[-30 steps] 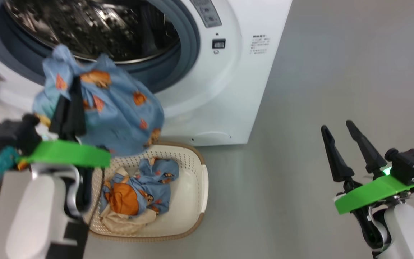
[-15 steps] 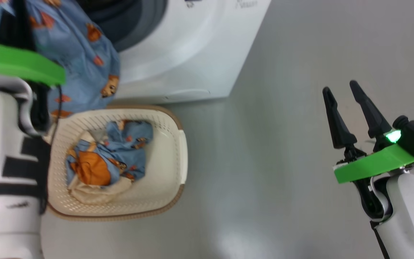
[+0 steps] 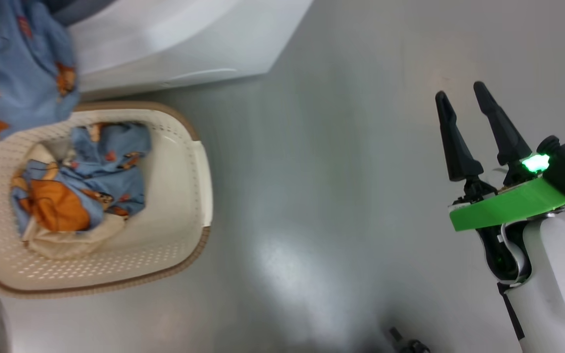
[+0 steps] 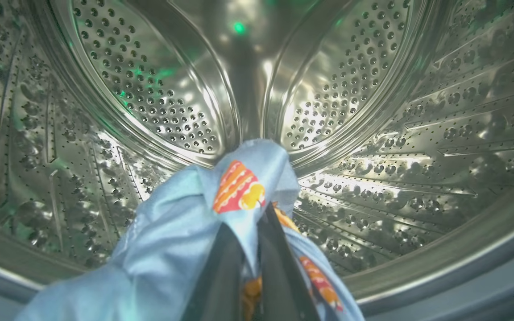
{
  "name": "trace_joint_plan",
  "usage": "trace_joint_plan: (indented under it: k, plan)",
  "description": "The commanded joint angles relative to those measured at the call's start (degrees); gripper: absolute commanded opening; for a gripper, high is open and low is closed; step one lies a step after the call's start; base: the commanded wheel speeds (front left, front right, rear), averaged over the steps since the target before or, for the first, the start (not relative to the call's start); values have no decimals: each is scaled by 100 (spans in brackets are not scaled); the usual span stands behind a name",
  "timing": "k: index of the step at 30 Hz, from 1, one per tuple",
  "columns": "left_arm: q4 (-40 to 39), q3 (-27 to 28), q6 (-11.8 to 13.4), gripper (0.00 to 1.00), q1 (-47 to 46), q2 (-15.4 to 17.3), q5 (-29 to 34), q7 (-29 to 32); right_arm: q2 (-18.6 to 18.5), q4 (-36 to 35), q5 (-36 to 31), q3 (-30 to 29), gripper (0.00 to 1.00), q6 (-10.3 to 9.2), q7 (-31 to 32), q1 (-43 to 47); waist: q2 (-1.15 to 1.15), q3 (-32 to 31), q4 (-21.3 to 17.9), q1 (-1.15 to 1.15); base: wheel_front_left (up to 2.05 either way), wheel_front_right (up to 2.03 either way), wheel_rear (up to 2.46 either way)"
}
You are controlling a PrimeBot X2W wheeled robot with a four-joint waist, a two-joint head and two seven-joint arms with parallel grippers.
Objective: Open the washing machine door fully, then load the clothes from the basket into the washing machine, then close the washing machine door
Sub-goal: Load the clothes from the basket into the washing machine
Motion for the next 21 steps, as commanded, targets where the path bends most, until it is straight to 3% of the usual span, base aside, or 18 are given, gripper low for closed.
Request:
trace_joint_plan:
  k: [1,4,10,11,12,13,21]
  plan:
    - [-139,146,-15,0,-236,314,148,-30,7,-161,71,69,100,9,-27,58,0,329,-336,0,0,0,0]
    - [-284,262,15,0,-414,363,287,-30,24,-172,71,58,100,9,-27,51,0,375,-395,0,0,0,0]
    - [-1386,838,246,0,-483,294,801,-30,110,-185,68,29,100,9,-27,50,0,422,-511,0,0,0,0]
    - [-1386,867,237,14,-414,276,885,-30,127,-177,68,30,100,9,-27,50,0,404,-522,0,0,0,0]
    - [-1229,905,230,46,-353,237,898,-30,141,-168,68,31,100,9,-27,55,0,375,-527,0,0,0,0]
    - [-1042,924,222,100,-321,213,917,-30,150,-160,66,31,100,9,-27,62,0,352,-525,0,0,0,0]
    - [-95,900,102,100,-272,136,1004,-30,176,-130,71,60,100,9,-27,58,0,219,-410,0,0,0,0]
